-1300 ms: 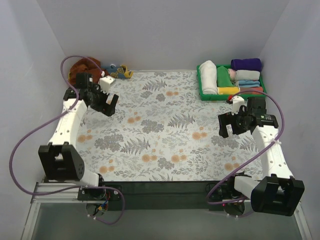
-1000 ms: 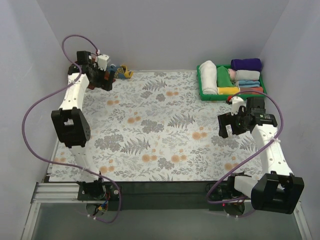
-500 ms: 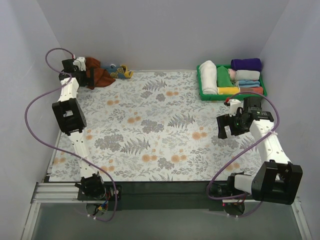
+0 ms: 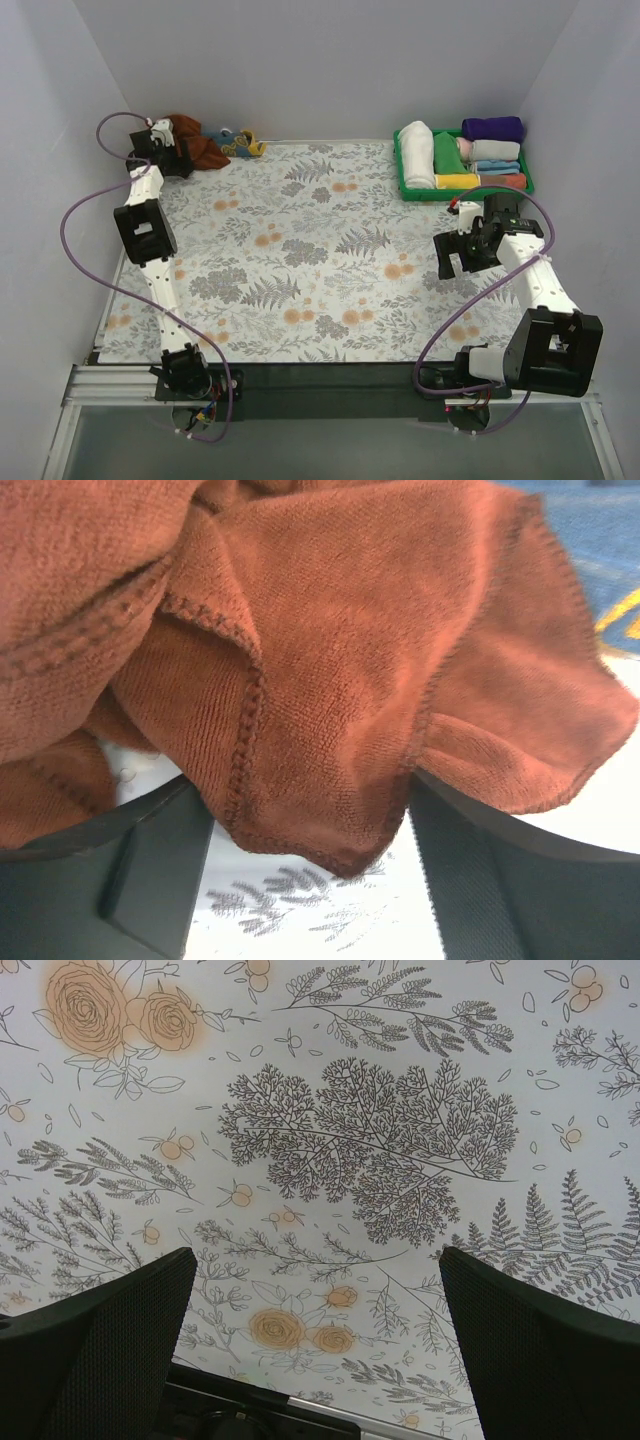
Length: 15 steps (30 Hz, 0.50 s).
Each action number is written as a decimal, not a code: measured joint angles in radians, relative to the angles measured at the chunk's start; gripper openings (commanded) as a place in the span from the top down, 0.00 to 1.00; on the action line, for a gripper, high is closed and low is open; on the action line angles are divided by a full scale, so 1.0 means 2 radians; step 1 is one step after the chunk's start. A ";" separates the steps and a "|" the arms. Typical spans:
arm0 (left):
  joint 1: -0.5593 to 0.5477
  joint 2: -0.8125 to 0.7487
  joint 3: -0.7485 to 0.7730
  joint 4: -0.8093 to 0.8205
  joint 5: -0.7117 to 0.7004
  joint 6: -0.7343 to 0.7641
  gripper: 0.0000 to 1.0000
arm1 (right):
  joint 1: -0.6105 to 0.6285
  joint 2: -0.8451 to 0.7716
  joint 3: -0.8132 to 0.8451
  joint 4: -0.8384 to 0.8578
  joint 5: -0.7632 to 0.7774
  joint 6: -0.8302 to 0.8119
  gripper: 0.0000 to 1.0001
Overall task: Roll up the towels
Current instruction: Grab a towel with the left arm
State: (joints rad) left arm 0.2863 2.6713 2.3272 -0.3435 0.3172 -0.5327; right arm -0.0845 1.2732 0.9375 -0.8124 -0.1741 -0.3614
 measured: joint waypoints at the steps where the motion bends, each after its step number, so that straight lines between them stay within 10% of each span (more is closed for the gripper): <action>1: 0.001 0.002 0.000 0.008 0.010 -0.007 0.49 | 0.000 0.002 0.000 0.000 0.000 0.000 0.01; 6: 0.003 0.003 0.000 0.054 0.055 -0.030 1.00 | 0.000 0.002 0.000 0.000 0.002 0.000 0.01; 15: 0.002 -0.069 -0.027 0.076 0.126 -0.035 1.00 | 0.000 -0.006 0.001 0.000 -0.006 -0.002 0.01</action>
State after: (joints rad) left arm 0.2909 2.5324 2.2730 -0.1925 0.5701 -0.6022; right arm -0.0845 1.2617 0.9386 -0.8131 -0.1864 -0.3656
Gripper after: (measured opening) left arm 0.060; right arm 0.986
